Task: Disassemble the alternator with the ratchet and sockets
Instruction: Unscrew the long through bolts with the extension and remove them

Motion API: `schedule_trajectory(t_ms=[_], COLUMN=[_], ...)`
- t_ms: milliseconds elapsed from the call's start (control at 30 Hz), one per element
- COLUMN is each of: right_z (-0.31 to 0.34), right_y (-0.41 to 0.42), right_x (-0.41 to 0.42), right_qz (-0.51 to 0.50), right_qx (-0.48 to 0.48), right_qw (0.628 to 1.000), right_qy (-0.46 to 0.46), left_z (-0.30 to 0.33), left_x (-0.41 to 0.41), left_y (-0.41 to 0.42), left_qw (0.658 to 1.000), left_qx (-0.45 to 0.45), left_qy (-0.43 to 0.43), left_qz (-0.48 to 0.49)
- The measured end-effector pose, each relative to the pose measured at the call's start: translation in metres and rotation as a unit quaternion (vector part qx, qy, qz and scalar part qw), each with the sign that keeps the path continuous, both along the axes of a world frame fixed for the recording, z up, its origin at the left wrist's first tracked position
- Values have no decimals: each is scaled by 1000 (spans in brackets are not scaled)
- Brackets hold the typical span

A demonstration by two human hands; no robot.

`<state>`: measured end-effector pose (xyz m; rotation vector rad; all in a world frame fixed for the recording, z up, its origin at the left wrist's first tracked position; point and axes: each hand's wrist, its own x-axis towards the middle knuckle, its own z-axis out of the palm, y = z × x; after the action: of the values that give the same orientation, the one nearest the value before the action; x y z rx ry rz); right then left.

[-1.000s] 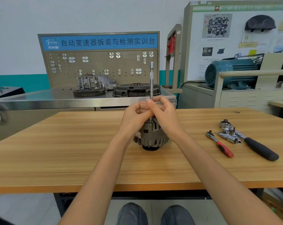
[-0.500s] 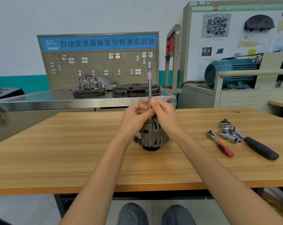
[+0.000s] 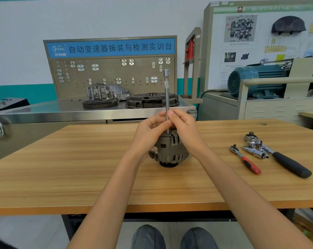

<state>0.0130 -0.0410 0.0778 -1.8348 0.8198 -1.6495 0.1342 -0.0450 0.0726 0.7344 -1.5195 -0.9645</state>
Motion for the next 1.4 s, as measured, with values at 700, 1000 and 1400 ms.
schedule_trajectory(t_ms=[700, 1000, 1400], right_z=[0, 1, -1], right_y=[1, 2, 1], right_x=[3, 2, 5], right_qz=[-9, -17, -22], right_qx=[31, -1, 24], right_qw=[999, 1000, 999], right_qy=[-2, 13, -9], left_z=[2, -1, 1], left_x=[1, 0, -3], left_y=[-1, 1, -3], left_qw=[1000, 1000, 1000], left_qx=[-9, -10, -12], left_qy=[-19, -26, -21], left_qz=[-3, -10, 19])
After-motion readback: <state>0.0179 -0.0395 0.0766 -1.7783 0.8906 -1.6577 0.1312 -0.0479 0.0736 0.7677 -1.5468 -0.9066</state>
